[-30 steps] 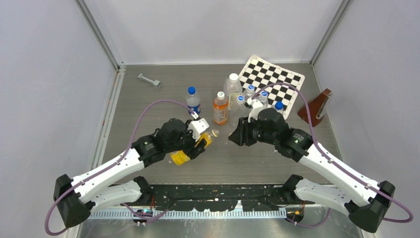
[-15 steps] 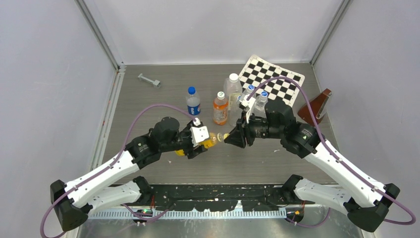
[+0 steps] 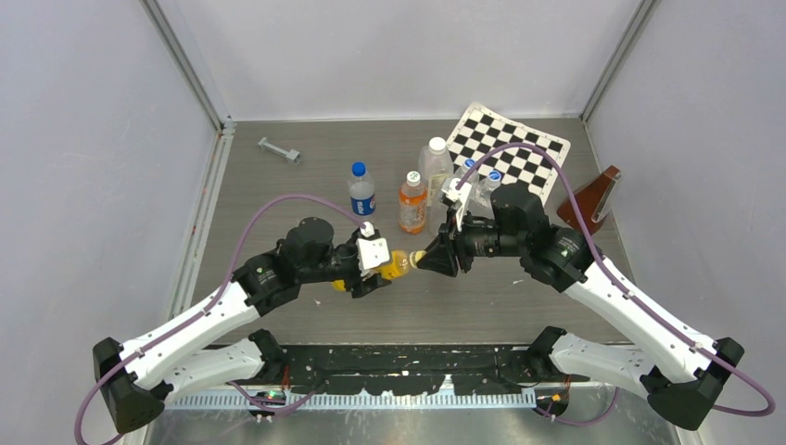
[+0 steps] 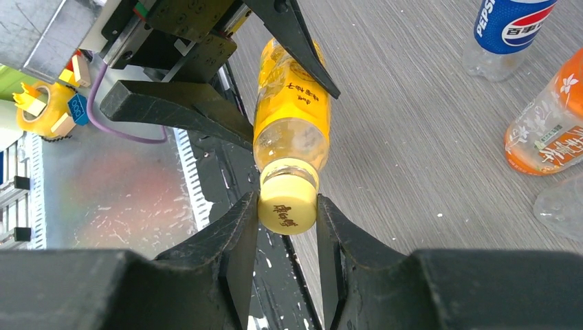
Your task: Screw on the bottle caps
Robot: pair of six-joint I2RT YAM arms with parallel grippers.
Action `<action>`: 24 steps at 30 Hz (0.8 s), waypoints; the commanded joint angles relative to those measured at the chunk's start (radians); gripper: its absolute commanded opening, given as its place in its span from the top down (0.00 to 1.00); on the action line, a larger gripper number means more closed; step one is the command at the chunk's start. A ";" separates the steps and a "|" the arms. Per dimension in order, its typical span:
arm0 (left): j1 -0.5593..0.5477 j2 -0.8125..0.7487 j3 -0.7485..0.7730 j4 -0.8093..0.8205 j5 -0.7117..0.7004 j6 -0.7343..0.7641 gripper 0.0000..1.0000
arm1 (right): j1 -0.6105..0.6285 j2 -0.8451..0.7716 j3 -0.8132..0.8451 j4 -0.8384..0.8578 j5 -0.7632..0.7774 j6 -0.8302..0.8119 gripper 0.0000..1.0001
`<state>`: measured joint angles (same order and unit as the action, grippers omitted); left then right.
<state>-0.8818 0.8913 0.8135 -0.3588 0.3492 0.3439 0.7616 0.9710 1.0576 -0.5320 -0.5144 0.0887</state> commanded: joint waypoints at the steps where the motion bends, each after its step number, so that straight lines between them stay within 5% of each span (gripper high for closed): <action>1: -0.003 -0.012 0.048 0.070 0.056 -0.013 0.89 | -0.004 -0.001 0.014 0.067 -0.029 0.000 0.96; 8: -0.004 -0.006 0.062 0.096 0.065 -0.067 1.00 | -0.004 0.012 0.003 0.060 -0.069 -0.019 0.96; 16: -0.002 0.006 0.117 0.073 0.073 -0.105 1.00 | -0.004 0.067 0.049 -0.072 -0.151 -0.124 0.96; 24: 0.000 0.037 0.141 0.041 0.236 -0.035 1.00 | -0.005 0.125 0.091 -0.161 -0.269 -0.246 0.96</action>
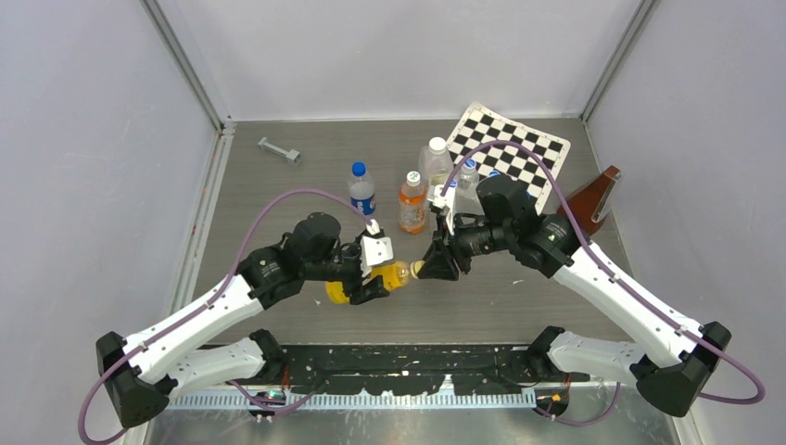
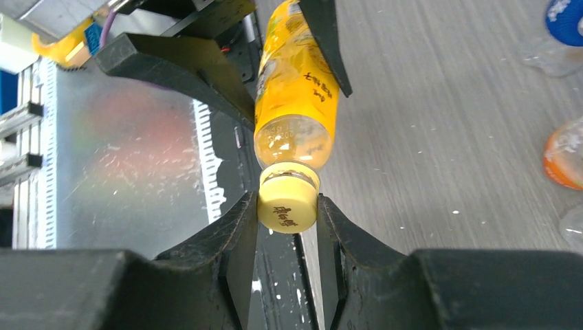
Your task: Screw on the bottle caps
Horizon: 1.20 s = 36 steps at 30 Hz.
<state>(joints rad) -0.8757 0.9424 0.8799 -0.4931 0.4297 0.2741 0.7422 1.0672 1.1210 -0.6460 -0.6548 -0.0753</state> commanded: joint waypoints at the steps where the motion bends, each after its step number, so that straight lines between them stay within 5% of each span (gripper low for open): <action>1: -0.006 -0.017 0.074 0.189 0.174 0.036 1.00 | 0.014 0.030 0.030 -0.046 -0.153 -0.087 0.96; 12: -0.006 -0.034 0.014 0.425 0.045 -0.008 1.00 | 0.014 0.059 0.046 0.002 -0.148 -0.075 0.96; 27: -0.012 -0.052 -0.066 0.634 -0.189 -0.035 1.00 | 0.008 0.109 0.045 0.113 0.038 0.226 0.99; 36: -0.043 -0.033 -0.053 0.633 -0.257 0.041 1.00 | 0.008 0.154 0.121 0.018 0.178 0.387 0.99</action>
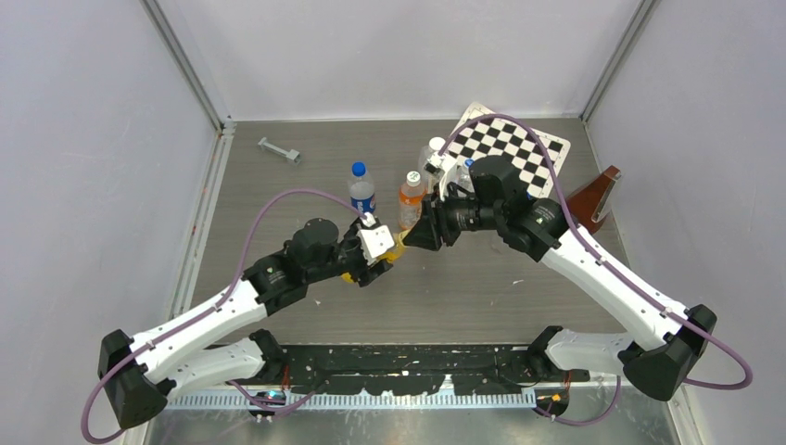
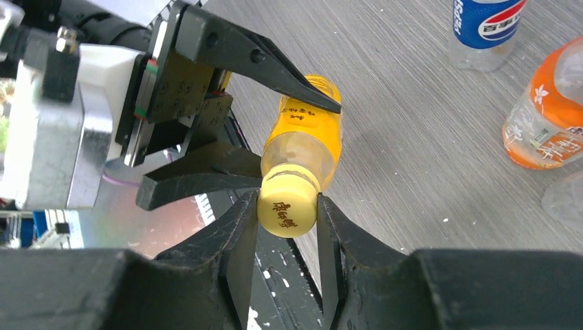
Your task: Screw on the bottle caps
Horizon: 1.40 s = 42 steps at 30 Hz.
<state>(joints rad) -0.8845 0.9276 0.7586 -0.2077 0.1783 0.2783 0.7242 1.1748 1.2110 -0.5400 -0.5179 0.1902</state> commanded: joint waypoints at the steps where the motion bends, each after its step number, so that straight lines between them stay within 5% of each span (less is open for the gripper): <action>1: -0.038 -0.013 0.073 0.344 -0.017 0.043 1.00 | 0.026 0.047 0.035 -0.096 0.068 0.130 1.00; 8: -0.072 0.048 0.123 0.269 -0.058 0.086 1.00 | 0.026 0.054 0.046 -0.116 0.122 0.244 0.99; 18: -0.103 0.089 0.066 0.451 -0.139 0.026 1.00 | 0.025 0.045 -0.009 -0.058 0.257 0.539 0.99; 25: -0.122 0.130 0.070 0.480 -0.160 0.042 1.00 | 0.026 0.069 0.036 -0.198 0.394 0.797 0.99; 42: -0.291 0.229 -0.045 0.824 -0.423 0.309 1.00 | 0.026 0.045 -0.017 -0.182 0.444 1.008 0.99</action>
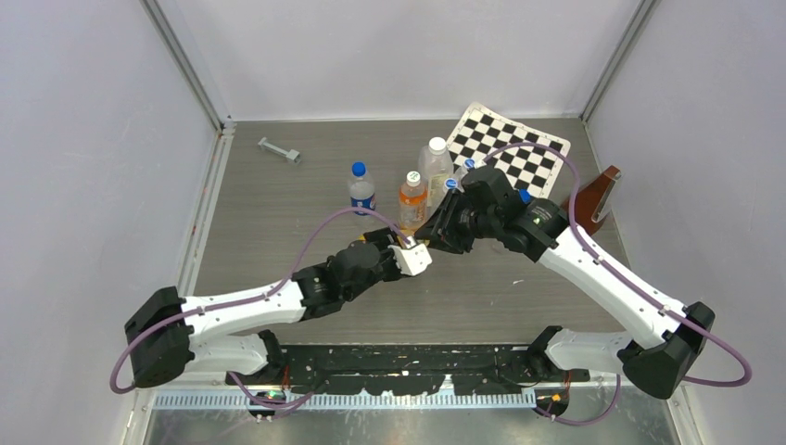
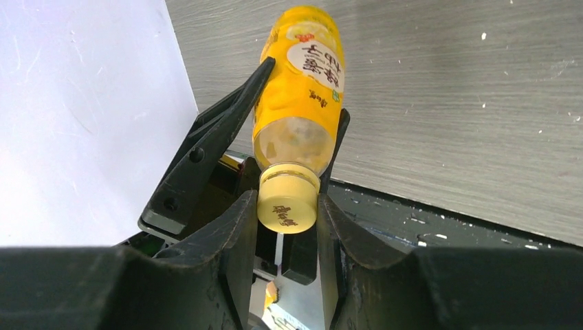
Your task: Screw on the bottle caps
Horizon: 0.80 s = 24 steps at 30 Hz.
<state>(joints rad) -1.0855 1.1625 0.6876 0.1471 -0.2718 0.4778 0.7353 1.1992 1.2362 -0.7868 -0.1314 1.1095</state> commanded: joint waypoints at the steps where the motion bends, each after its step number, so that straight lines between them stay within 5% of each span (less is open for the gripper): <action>1: -0.100 0.003 0.022 0.507 0.003 0.119 1.00 | 0.015 0.018 -0.047 0.073 0.064 0.110 0.99; 11: -0.153 0.080 0.028 0.612 -0.125 0.088 1.00 | 0.024 -0.029 -0.081 0.103 0.192 0.212 0.95; 24: -0.146 -0.044 0.118 0.033 -0.216 -0.186 1.00 | 0.024 -0.157 -0.077 0.138 0.311 0.141 0.38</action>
<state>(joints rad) -1.2240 1.1828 0.7296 0.2657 -0.5240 0.3985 0.7601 1.0748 1.1553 -0.6998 0.0940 1.2819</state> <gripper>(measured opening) 0.618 0.569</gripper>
